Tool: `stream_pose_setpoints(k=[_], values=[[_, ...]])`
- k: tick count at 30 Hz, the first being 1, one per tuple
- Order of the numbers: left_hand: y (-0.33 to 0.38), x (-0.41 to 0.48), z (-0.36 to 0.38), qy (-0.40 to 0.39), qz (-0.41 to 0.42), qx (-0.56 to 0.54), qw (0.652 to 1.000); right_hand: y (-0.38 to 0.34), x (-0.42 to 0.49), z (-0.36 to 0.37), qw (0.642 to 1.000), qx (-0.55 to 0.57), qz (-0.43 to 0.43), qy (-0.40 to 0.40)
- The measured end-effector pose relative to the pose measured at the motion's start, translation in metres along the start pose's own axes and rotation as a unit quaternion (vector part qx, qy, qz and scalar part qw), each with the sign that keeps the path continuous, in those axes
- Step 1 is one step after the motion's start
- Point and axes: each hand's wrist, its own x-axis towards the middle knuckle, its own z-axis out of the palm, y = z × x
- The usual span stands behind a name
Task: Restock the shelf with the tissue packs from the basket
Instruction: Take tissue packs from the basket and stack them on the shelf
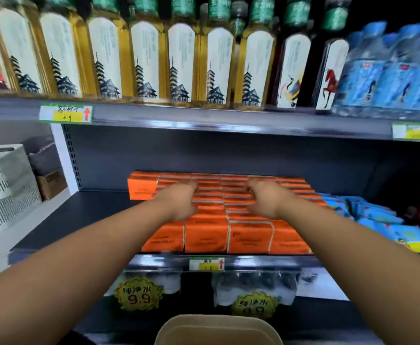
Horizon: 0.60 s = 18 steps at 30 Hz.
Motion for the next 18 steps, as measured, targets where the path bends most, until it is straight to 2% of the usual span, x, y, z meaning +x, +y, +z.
stream_pose_setpoints(k=[4, 11, 15, 18], values=[[0.034, -0.031, 0.029, -0.011, 0.041, -0.024, 0.999, 0.008, -0.033, 0.021, 0.999, 0.026, -0.002, -0.026], [0.064, -0.08, 0.104, -0.039, 0.098, 0.006, 0.994, 0.02, -0.075, 0.078, 0.991, 0.067, 0.007, -0.115], [0.065, -0.099, 0.147, -0.068, 0.09, 0.028, 0.993, 0.024, -0.094, 0.122, 0.986, 0.075, 0.011, -0.146], [0.06, -0.112, 0.179, -0.131, 0.058, 0.037, 0.989, 0.024, -0.107, 0.157, 0.98, 0.073, 0.015, -0.185]])
